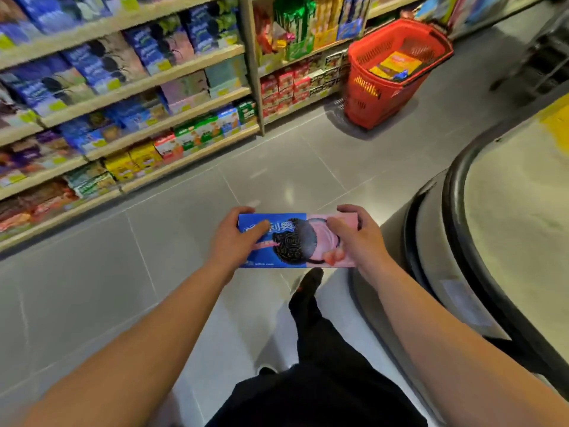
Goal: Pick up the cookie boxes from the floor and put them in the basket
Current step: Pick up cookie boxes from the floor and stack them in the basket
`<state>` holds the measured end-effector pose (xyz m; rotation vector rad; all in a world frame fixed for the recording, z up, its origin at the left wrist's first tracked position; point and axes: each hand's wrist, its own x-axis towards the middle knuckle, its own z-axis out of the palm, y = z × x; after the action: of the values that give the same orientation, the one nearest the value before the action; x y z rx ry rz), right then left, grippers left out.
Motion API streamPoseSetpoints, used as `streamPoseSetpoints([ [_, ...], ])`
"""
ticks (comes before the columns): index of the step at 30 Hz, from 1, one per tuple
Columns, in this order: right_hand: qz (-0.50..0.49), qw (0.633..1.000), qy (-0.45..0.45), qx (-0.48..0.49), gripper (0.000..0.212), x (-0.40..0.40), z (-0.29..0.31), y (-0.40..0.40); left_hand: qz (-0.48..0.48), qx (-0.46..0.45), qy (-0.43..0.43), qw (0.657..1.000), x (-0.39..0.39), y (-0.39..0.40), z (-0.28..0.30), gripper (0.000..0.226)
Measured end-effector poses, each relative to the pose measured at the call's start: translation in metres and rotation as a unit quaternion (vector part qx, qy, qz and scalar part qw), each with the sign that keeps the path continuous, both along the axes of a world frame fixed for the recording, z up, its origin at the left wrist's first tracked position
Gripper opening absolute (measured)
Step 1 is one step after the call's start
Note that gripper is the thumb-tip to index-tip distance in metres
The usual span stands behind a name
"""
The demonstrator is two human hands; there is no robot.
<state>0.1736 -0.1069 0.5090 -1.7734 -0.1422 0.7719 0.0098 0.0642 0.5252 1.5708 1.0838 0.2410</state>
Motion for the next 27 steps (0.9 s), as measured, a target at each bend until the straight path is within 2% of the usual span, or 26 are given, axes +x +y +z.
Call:
streamPoseSetpoints([
  [7, 0.0, 1.0, 0.017, 0.009, 0.038, 0.106, -0.007, 0.085, -0.008, 0.008, 0.028, 1.0, 0.108, 0.088, -0.003, 0.034],
  [11, 0.009, 0.998, 0.046, 0.037, 0.035, 0.177, 0.01, 0.13, -0.015, 0.007, 0.018, 1.0, 0.179, 0.14, 0.009, 0.038],
  [14, 0.003, 0.999, 0.029, 0.038, 0.033, 0.226, 0.015, 0.157, -0.026, 0.004, 0.008, 1.0, 0.229, 0.172, 0.01, 0.036],
  [23, -0.08, 0.996, -0.028, 0.003, 0.038, 0.405, 0.017, 0.247, -0.121, 0.006, -0.037, 0.992, 0.441, 0.286, 0.005, 0.032],
  [27, -0.146, 0.988, -0.043, -0.009, 0.033, 0.472, 0.024, 0.267, -0.175, -0.001, -0.038, 0.984, 0.531, 0.32, 0.007, 0.031],
])
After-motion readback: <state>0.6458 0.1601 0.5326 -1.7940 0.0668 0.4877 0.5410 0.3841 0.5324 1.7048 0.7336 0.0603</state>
